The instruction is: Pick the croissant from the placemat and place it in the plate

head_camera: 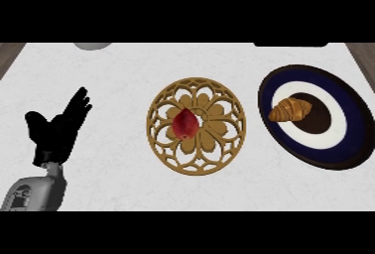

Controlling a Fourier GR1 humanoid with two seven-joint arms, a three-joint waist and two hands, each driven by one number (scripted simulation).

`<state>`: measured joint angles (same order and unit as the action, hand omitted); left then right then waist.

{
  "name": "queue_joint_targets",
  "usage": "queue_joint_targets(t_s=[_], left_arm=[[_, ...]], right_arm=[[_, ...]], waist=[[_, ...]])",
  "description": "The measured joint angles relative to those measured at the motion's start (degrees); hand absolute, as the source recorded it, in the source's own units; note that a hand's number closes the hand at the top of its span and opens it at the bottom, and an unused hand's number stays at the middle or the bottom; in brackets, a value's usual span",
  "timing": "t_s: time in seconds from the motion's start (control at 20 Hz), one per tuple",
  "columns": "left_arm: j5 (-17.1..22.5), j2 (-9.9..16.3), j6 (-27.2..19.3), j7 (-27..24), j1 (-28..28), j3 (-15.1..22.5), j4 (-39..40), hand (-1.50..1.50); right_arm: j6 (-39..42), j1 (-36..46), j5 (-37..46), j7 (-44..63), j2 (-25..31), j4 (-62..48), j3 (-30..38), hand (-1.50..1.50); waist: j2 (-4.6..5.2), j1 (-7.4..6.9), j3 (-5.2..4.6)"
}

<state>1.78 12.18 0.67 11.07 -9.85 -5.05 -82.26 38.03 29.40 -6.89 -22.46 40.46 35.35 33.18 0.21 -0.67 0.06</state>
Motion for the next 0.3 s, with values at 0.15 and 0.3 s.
queue_joint_targets(t_s=[0.15, 0.3], left_arm=[[-0.91, -0.92, -0.64, -0.7, -0.14, 0.45, 0.53, 0.0], [-0.29, -0.46, 0.5, -1.19, 0.41, -0.2, 0.62, 0.0]], right_arm=[[-1.04, 0.01, 2.18, -3.2, 1.97, -4.26, -1.14, -1.5], [-1.79, 0.36, 3.91, -4.88, 3.72, -7.56, -2.36, -1.5]], waist=[[0.07, -0.1, 0.02], [0.12, -0.22, 0.04]])
